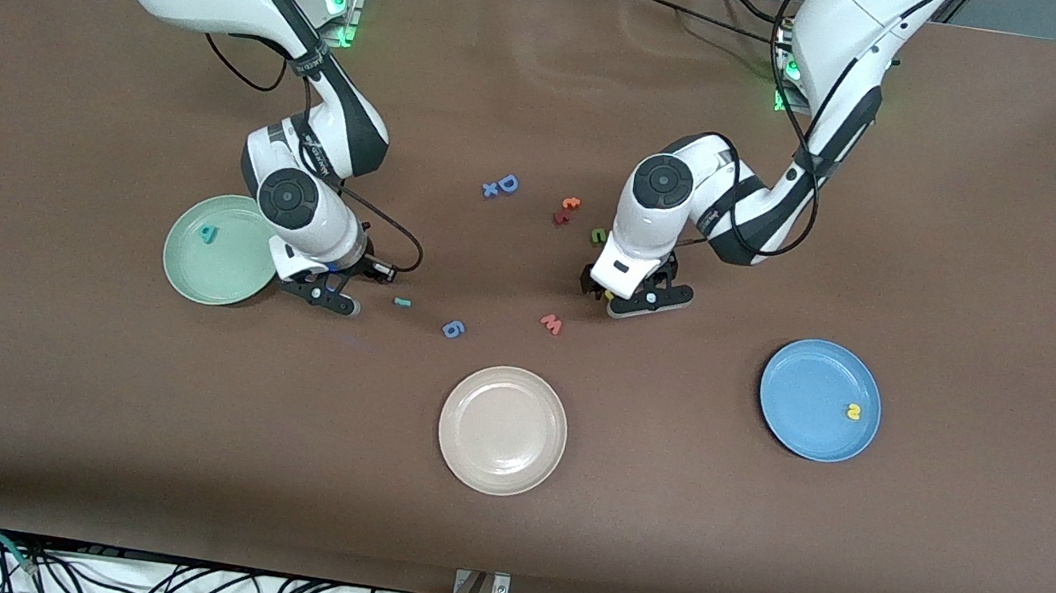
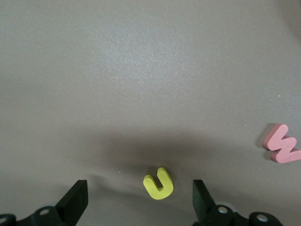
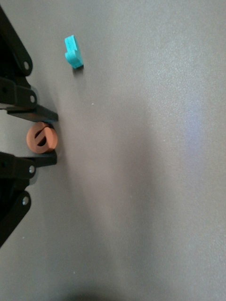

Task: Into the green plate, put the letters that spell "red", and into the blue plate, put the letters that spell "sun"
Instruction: 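Grasp the orange e with the right gripper while the left gripper grasps the u, then place the orange e on the green plate with the right gripper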

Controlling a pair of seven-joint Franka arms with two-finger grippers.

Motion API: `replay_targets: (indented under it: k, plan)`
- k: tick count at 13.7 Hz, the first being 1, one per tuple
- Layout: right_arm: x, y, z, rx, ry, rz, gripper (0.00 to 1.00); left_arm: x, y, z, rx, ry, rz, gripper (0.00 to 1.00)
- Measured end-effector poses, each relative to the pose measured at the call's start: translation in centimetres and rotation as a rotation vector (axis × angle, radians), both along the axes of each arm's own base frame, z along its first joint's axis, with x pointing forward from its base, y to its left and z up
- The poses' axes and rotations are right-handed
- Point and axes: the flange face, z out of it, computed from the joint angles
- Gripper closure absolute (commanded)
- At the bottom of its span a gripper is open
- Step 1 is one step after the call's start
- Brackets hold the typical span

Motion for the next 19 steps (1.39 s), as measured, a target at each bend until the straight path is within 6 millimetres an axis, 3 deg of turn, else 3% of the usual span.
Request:
replay_targets:
  k: [7,9,14,16,19]
  plan:
    - [0.0,-0.2,0.1,-0.006,0.003,-0.002,0.70,0.0,0.2,-0.5,0.004,0.009,-0.036,0.13]
    - [0.2,-1.0,0.5,-0.033,0.025,-0.009,0.70,0.1,0.2,-0.9,0.005,0.013,-0.037,0.14]
    - [1.3,-3.2,5.2,-0.110,0.064,-0.001,0.70,0.7,-0.2,-1.5,-0.003,0.017,-0.050,0.30]
    - [1.7,-5.5,6.8,-0.136,0.085,0.034,0.70,0.8,-0.3,-1.4,-0.010,0.035,-0.073,0.33]
    - [2.7,-11.6,7.6,-0.166,0.129,0.104,0.70,0.9,-0.3,-1.3,-0.013,0.052,-0.087,0.33]
